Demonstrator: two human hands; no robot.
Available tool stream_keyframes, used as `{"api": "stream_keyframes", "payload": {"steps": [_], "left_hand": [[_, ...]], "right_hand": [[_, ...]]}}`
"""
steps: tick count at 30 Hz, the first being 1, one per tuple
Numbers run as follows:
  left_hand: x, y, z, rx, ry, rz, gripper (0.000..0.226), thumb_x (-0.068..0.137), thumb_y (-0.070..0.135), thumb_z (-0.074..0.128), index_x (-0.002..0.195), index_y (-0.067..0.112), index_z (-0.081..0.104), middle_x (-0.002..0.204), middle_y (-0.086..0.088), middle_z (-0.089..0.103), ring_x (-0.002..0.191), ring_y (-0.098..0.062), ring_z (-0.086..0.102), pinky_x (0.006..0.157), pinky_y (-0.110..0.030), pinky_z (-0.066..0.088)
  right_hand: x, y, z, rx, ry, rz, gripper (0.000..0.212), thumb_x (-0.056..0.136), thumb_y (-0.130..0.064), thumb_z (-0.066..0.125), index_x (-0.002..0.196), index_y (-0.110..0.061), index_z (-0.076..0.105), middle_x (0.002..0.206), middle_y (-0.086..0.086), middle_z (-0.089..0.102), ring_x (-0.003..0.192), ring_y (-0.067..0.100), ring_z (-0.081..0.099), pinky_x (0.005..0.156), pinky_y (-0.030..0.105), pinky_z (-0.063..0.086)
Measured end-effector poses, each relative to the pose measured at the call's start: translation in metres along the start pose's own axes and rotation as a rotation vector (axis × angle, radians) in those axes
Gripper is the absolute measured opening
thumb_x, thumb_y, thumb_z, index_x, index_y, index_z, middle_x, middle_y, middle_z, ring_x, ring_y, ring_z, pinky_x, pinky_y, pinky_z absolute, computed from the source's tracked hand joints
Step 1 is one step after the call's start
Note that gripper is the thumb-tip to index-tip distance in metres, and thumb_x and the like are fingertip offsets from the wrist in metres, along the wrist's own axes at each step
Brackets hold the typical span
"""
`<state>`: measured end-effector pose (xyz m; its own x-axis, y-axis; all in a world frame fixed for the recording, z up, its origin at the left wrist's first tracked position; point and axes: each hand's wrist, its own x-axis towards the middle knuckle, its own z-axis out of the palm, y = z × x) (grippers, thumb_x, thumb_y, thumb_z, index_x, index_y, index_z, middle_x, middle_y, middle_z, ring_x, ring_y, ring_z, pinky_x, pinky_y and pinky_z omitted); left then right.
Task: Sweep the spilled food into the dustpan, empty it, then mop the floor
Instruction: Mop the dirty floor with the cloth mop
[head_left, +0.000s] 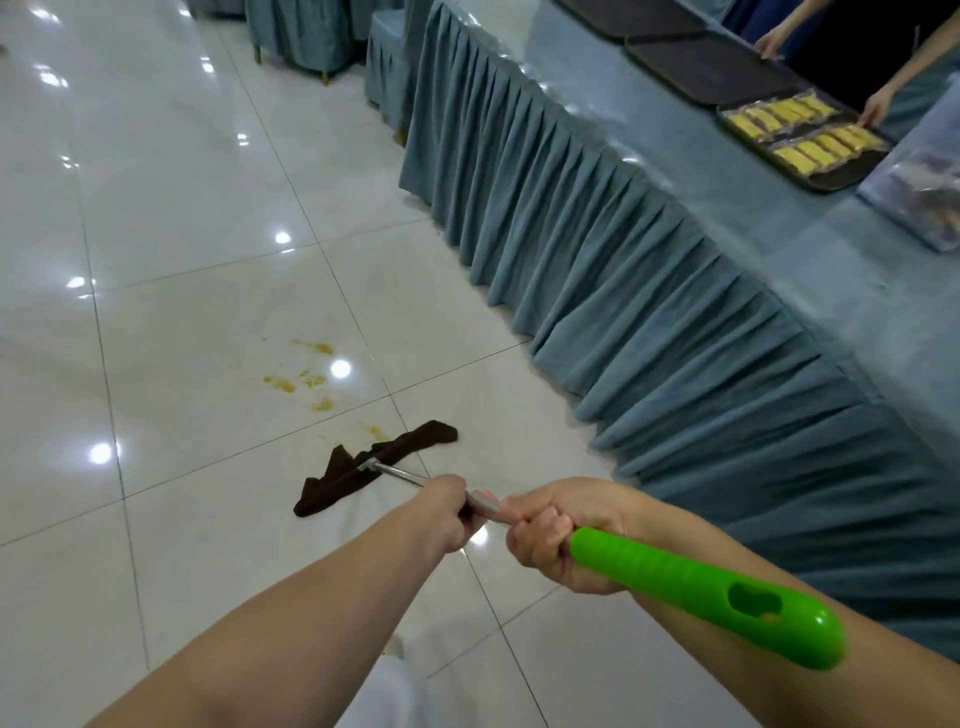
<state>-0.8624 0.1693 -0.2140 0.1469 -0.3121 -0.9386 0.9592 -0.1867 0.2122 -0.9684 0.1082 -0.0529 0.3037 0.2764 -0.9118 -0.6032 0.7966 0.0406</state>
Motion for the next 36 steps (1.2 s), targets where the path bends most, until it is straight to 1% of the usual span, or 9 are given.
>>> {"api": "stream_keyframes", "payload": {"steps": [6,17,22,24,25,27,30,33,36], "left_hand": [[0.021,0.047,-0.013,0.025,0.039,0.003,0.020,0.099,0.009,0.035,0.081,0.002,0.040,0.069,-0.011,0.045,0.050,-0.019,0.045,0.030,-0.017,0.041],[0.046,0.119,-0.030,-0.011,0.072,0.059,0.022,0.100,0.013,0.035,0.081,0.004,0.041,0.064,-0.008,0.040,0.051,-0.014,0.043,0.034,-0.017,0.046],[0.051,0.139,-0.044,-0.122,0.069,0.076,0.011,0.100,0.020,0.043,0.101,0.010,0.041,0.071,-0.006,0.042,0.057,-0.012,0.047,0.039,-0.018,0.049],[0.050,0.147,-0.047,-0.145,0.069,0.092,0.008,0.099,0.021,0.043,0.105,0.015,0.040,0.071,-0.006,0.045,0.059,-0.013,0.048,0.047,-0.021,0.052],[0.049,0.150,-0.049,-0.157,0.050,0.089,0.008,0.100,0.021,0.042,0.105,0.015,0.041,0.074,-0.007,0.048,0.061,-0.014,0.049,0.059,-0.025,0.053],[0.044,0.153,-0.053,-0.183,-0.016,0.087,0.016,0.101,0.021,0.039,0.096,0.007,0.044,0.081,-0.010,0.052,0.067,-0.016,0.052,0.071,-0.028,0.049],[0.035,0.148,-0.056,-0.157,-0.070,0.121,0.029,0.100,0.014,0.037,0.074,0.003,0.042,0.082,-0.013,0.055,0.071,-0.019,0.056,0.065,-0.029,0.047],[0.027,0.132,-0.051,-0.103,-0.040,0.146,0.026,0.100,0.009,0.035,0.077,0.001,0.045,0.080,-0.013,0.056,0.070,-0.020,0.057,0.067,-0.029,0.048],[0.021,0.109,-0.041,-0.093,0.005,0.133,0.025,0.101,0.010,0.034,0.079,0.003,0.044,0.079,-0.010,0.053,0.067,-0.018,0.055,0.056,-0.027,0.052]], "right_hand": [[0.027,-0.027,0.031,0.008,0.028,-0.045,0.029,0.099,-0.013,0.050,0.070,-0.011,0.050,0.043,0.003,0.036,0.021,0.008,0.033,0.023,0.011,0.028],[0.079,-0.075,0.077,0.029,0.048,-0.065,0.029,0.096,-0.013,0.054,0.070,-0.023,0.050,0.064,-0.005,0.034,0.021,0.006,0.031,0.022,0.011,0.026],[0.101,-0.086,0.097,0.078,0.014,-0.077,0.030,0.095,-0.005,0.050,0.072,-0.023,0.056,0.048,0.001,0.039,0.021,0.007,0.031,0.023,0.010,0.026],[0.108,-0.093,0.105,0.120,0.000,-0.091,0.030,0.096,-0.006,0.051,0.073,-0.023,0.055,0.045,0.001,0.040,0.020,0.008,0.031,0.023,0.010,0.026],[0.112,-0.096,0.108,0.142,-0.007,-0.101,0.030,0.097,-0.007,0.051,0.073,-0.025,0.055,0.048,0.001,0.040,0.020,0.008,0.031,0.023,0.010,0.025],[0.117,-0.102,0.109,0.156,-0.023,-0.114,0.032,0.098,-0.009,0.050,0.071,-0.026,0.051,0.060,-0.003,0.037,0.019,0.008,0.030,0.023,0.010,0.025],[0.119,-0.102,0.101,0.142,-0.039,-0.110,0.033,0.098,-0.009,0.050,0.069,-0.024,0.049,0.066,-0.005,0.033,0.019,0.007,0.031,0.022,0.012,0.026],[0.118,-0.093,0.087,0.169,-0.018,-0.117,0.031,0.097,-0.007,0.051,0.072,-0.026,0.051,0.065,-0.003,0.036,0.020,0.008,0.031,0.022,0.010,0.025],[0.115,-0.079,0.067,0.174,0.013,-0.132,0.032,0.096,-0.003,0.049,0.074,-0.027,0.051,0.064,-0.002,0.039,0.021,0.008,0.031,0.024,0.008,0.024]]}}
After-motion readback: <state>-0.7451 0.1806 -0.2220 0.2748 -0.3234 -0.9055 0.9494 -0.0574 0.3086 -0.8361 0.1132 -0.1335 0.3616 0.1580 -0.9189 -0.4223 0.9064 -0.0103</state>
